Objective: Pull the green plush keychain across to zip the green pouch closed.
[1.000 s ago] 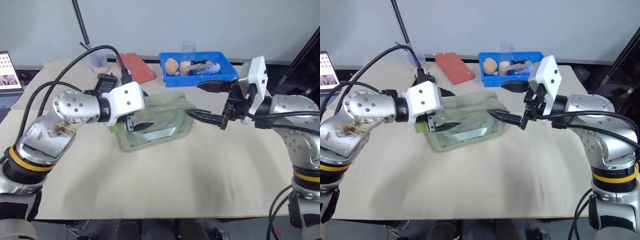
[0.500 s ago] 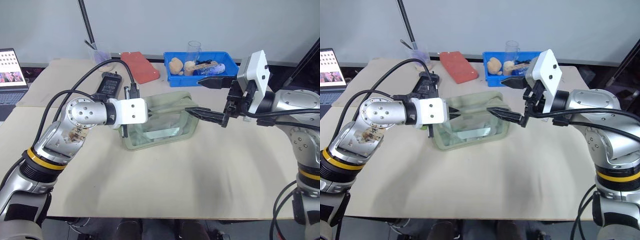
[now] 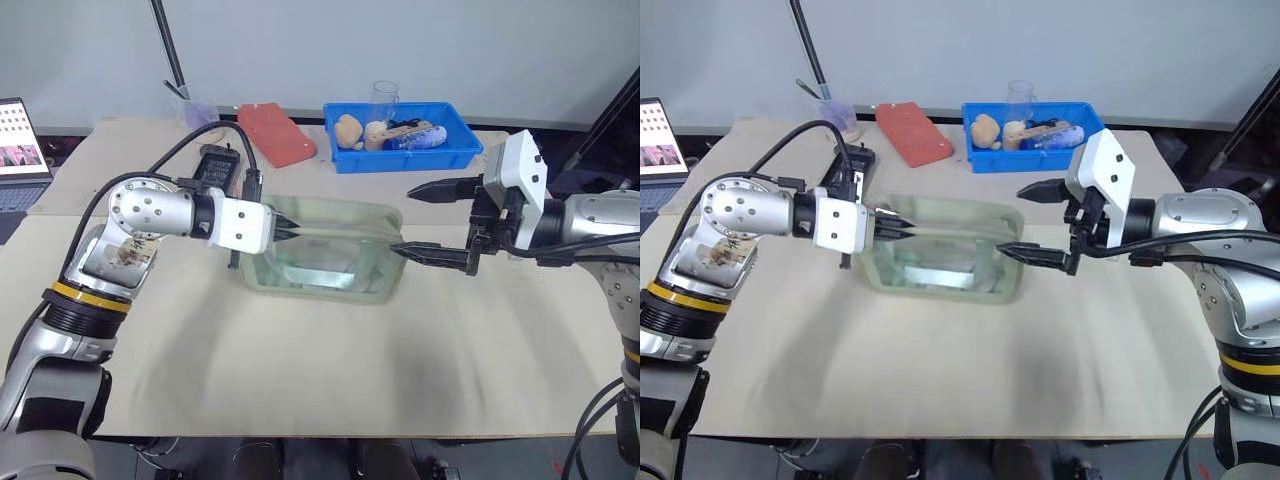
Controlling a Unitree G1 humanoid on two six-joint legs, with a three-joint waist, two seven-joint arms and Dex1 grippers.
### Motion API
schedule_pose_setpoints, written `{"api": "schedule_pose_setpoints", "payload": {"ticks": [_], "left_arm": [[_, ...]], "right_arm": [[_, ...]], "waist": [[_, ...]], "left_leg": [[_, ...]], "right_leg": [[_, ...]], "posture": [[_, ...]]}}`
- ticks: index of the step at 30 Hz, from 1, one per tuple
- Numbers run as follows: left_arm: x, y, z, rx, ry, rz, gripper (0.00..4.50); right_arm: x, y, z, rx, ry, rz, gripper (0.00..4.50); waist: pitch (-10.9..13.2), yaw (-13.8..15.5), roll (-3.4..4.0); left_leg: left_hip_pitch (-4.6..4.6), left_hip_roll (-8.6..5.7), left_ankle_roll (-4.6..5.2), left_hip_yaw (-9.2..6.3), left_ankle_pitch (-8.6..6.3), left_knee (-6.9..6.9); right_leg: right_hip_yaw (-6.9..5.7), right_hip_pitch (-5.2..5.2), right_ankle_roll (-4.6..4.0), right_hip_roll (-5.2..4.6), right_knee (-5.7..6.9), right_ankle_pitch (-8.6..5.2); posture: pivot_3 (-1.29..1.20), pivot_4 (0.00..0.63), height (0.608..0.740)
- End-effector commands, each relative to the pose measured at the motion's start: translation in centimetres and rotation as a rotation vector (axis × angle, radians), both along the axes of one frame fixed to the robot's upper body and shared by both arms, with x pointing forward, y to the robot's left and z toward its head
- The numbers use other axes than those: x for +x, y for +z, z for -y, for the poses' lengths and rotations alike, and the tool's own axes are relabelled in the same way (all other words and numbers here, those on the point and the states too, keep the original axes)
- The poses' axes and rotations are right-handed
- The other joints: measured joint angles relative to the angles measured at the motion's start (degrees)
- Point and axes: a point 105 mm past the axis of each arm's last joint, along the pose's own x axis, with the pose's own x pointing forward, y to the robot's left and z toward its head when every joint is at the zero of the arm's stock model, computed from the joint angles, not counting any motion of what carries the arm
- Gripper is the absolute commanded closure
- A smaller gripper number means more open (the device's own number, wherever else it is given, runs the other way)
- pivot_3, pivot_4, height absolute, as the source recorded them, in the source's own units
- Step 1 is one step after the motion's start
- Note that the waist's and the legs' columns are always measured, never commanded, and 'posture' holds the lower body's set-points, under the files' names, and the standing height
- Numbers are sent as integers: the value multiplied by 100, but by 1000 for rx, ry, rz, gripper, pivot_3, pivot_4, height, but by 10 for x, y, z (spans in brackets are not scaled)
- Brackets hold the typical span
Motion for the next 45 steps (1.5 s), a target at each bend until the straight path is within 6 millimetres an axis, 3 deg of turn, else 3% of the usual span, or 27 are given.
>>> {"api": "schedule_pose_setpoints", "payload": {"ticks": [1,4,10,14,17,21,24,31,34,37,42,45], "left_arm": [[-4,19,2,-51,3,51,4101],[-9,26,6,-102,-1,10,2958],[-38,47,20,-244,-69,-201,80],[-74,58,37,-315,-182,-410,29],[-80,60,37,-309,-179,-456,29],[-78,63,33,-324,-137,-463,0],[-73,65,26,-349,-80,-460,0],[-60,75,-9,-424,115,-433,0],[-46,78,-49,-481,311,-379,0],[-47,69,-81,-529,450,-388,0],[-51,33,-92,-549,534,-474,0],[-46,23,-93,-576,561,-454,0]], "right_arm": [[-4,9,0,11,1,46,0],[-1,-1,5,-50,-16,42,0],[7,-14,17,-114,-54,50,0],[13,-21,10,-100,-49,48,0],[15,-25,7,-89,-42,37,0],[17,-35,4,-94,-27,17,1124],[19,-35,4,-83,-25,17,2204],[22,-35,2,-81,-2,17,4443],[27,-34,5,-110,-25,59,4443],[25,-33,3,-105,-14,63,4443],[26,-36,1,-110,4,58,4443],[26,-36,1,-108,4,58,4443]], "waist": [[0,0,0],[0,6,0],[0,-1,0],[0,-24,0],[0,-19,0],[0,-11,0],[0,-11,0],[0,-13,0],[0,-31,1],[0,-53,1],[0,11,0],[0,44,-1]], "left_leg": [[0,0,0,0,0,2],[-1,-1,0,0,0,6],[-3,-1,0,-1,0,10],[2,2,0,-6,0,10],[6,2,0,-9,0,10],[6,1,0,-11,1,12],[6,1,0,-10,1,13],[6,2,0,-10,1,13],[7,2,0,-8,1,12],[13,5,0,-3,0,6],[11,5,-2,1,0,5],[11,1,-5,4,1,7]], "right_leg": [[0,0,0,0,1,0],[0,1,0,-1,1,0],[0,1,4,-1,1,-1],[0,2,64,4,10,-11],[0,2,75,8,14,-8],[0,4,74,9,14,-8],[0,6,73,8,12,-8],[0,5,69,9,12,-7],[0,4,64,9,11,-11],[0,1,56,8,14,-14],[-1,0,13,2,10,-14],[-1,3,-1,-5,8,-5]], "posture": [[0,150,740],[0,150,740],[0,150,740],[0,150,740],[0,150,740],[0,150,740],[0,150,740],[0,150,740],[0,150,740],[0,150,740],[0,150,740],[0,150,740]]}}
